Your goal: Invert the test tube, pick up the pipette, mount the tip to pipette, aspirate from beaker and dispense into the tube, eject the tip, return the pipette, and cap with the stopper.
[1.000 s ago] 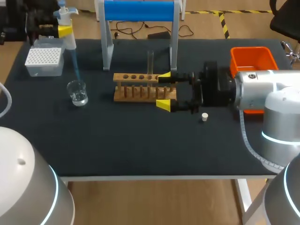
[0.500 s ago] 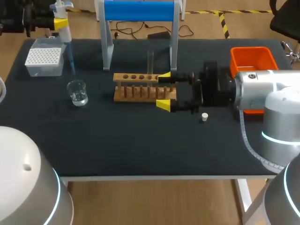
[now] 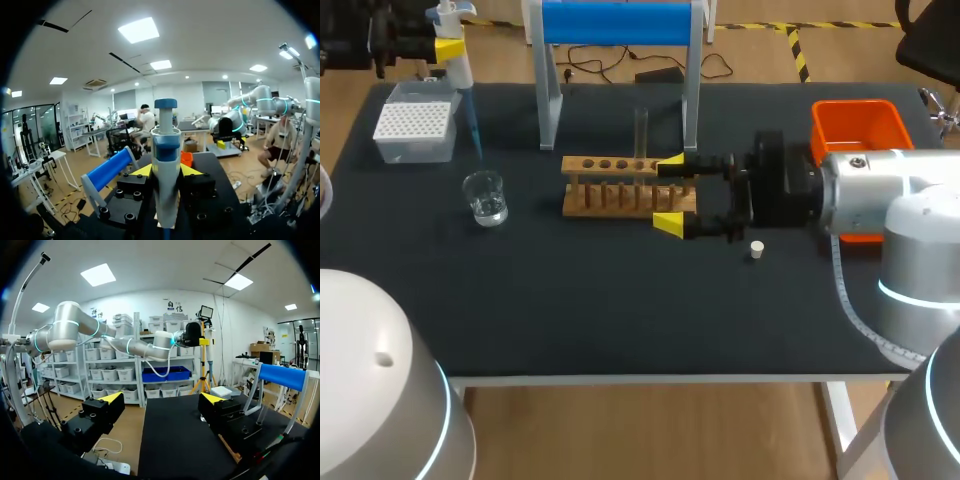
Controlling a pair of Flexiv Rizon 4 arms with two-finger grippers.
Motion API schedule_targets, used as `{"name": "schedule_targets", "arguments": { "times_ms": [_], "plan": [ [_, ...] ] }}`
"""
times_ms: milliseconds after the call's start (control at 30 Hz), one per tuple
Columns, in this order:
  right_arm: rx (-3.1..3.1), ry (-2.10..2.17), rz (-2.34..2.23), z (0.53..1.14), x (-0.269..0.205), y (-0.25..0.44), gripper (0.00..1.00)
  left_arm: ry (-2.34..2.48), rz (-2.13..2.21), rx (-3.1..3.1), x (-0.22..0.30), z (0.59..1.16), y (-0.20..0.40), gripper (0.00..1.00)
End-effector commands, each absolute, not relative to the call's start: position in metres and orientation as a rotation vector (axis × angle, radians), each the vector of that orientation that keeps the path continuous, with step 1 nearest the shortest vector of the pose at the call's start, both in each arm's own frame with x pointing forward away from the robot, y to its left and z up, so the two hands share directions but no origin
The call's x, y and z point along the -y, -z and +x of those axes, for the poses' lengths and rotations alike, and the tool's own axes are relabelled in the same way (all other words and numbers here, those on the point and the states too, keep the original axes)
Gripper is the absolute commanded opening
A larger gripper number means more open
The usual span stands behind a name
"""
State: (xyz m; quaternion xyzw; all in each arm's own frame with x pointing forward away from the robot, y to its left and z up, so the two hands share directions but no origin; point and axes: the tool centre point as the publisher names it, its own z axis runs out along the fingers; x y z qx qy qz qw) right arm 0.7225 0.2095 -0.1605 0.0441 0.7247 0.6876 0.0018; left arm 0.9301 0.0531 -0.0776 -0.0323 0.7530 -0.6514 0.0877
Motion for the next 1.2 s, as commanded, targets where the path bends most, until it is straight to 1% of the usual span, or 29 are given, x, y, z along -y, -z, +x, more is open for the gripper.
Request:
{"name": "schedule_targets", "arguments": {
  "times_ms": [33, 567, 967, 1200],
  "plan": [
    [-2.276, -2.157, 0.138, 0.721, -0.208, 0.16, 1.0, 1.938, -0.098, -2.24, -0.053, 0.93, 0.078, 0.0],
    [-2.284, -2.119, 0.132, 0.722, -0.213, 0.163, 1.0, 1.938, -0.098, -2.24, -0.053, 0.93, 0.078, 0.0],
    [-2.404, -1.937, 0.164, 0.748, -0.278, 0.206, 1.0, 1.938, -0.098, -2.24, -0.053, 0.93, 0.078, 0.0],
    [-2.445, -1.866, 0.079, 0.769, -0.315, 0.225, 1.0, 1.938, -0.098, -2.24, -0.053, 0.93, 0.078, 0.0]
  ]
}}
